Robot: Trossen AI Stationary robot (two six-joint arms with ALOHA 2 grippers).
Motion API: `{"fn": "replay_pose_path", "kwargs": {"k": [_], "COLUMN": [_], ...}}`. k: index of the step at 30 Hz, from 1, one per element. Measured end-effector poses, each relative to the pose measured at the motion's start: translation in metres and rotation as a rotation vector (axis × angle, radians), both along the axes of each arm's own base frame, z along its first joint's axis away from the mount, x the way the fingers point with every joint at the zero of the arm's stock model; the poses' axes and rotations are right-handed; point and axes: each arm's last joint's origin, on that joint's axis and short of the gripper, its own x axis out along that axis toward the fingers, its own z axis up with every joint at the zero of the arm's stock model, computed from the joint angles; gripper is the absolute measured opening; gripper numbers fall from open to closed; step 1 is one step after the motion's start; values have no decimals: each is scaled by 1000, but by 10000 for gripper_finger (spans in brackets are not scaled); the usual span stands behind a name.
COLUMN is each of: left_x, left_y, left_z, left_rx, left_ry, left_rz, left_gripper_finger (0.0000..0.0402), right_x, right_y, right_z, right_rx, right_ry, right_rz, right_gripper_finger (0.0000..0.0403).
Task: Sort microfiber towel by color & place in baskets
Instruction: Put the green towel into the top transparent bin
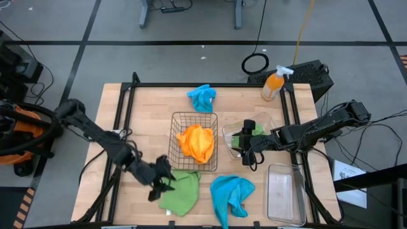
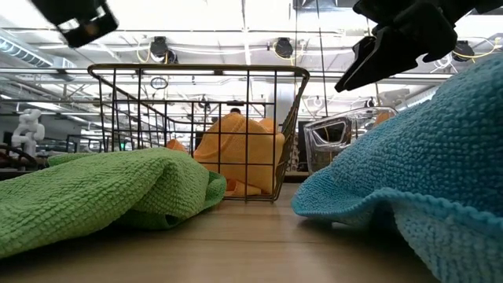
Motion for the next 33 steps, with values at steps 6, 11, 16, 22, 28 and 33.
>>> {"fn": "replay_pose_path", "kwargs": {"k": [6,11,16,22,28,33], "left_x": [4,11,16,17,24,31], "left_y": [-30,-42,-47,-50,-55,-63], "left_z": [-41,-77,-98,-115,-143,-150], "left_rx": [5,85,209,280,321,267], "left_ry": [134,226,205,204,227,182], "left_rz": [55,78,147,173,170,86], "left_gripper_finger": [203,203,203,203,191,106], "right_x": [2,3,3,3,3,3], "right_y": [1,1,1,1,1,1], "right_z": [2,4,4,4,4,4], "right_rx": [4,-1,5,5,4,4], "right_ry": [-31,-52,-54,-53,-53,-52], "right_rz": [5,16,11,11,12,12], "right_gripper_finger": [254,254,254,254,254,254]}}
